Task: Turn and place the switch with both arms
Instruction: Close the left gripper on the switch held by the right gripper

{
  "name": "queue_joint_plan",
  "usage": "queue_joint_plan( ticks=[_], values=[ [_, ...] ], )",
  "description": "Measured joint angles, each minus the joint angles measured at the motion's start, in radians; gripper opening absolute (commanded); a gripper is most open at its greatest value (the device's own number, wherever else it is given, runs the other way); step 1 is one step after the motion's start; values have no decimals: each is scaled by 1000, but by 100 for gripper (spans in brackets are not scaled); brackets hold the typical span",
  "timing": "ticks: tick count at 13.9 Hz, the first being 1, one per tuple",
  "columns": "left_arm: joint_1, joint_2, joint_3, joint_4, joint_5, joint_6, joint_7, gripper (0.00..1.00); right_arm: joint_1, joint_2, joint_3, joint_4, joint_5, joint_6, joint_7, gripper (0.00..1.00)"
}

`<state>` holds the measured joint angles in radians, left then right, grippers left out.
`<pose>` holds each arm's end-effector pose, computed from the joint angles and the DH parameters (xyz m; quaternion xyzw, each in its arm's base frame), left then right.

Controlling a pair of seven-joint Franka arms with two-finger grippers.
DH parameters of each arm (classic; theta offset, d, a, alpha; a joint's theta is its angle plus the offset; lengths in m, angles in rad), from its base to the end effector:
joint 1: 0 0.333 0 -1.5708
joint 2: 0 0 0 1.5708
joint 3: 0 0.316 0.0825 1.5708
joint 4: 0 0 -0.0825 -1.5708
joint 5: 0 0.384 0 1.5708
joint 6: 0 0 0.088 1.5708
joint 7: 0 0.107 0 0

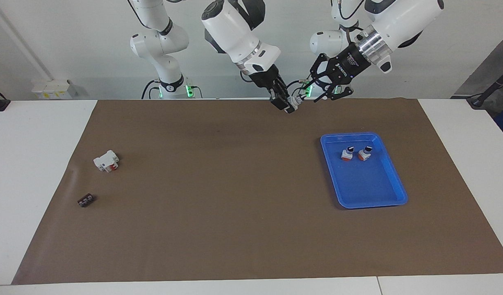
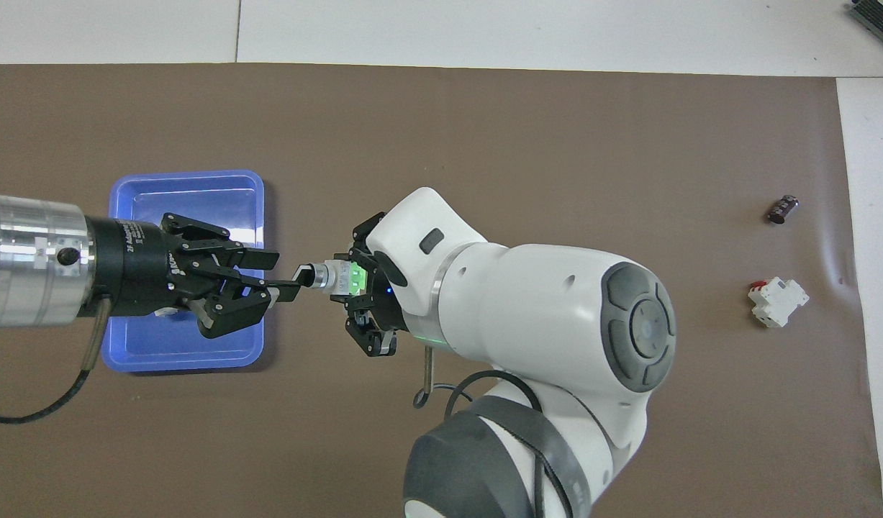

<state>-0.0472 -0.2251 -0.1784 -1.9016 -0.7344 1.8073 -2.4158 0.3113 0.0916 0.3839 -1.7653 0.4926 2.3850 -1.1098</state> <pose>0.4778 -0.1766 0.6236 0.3740 0.8627 -0.3094 0.1423 0.4878 0.4010 0.5681 -0.6807 -0.6495 -0.2948 0.1670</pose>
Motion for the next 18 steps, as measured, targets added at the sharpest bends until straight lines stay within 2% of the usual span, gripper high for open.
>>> queue_joint_plan(
  ticks=[3, 9, 12, 14, 18],
  values=[
    [-6, -15, -1, -22, -4, 6, -6, 40, 0, 0, 0, 0, 0, 0, 0, 0],
    [-34, -17, -7, -32, -10, 81, -48, 39, 0, 0, 0, 0, 0, 0, 0, 0],
    [-41, -17, -12, -39, -10, 101, -64, 26, 0, 0, 0, 0, 0, 0, 0, 0],
    [-41, -17, -12, -43, -10, 103, -64, 0, 0, 0, 0, -1, 0, 0, 0, 0],
    [-41, -20, -12, -44, -14, 101, -64, 0, 0, 3, -1, 0, 0, 1, 1, 0]
  ],
)
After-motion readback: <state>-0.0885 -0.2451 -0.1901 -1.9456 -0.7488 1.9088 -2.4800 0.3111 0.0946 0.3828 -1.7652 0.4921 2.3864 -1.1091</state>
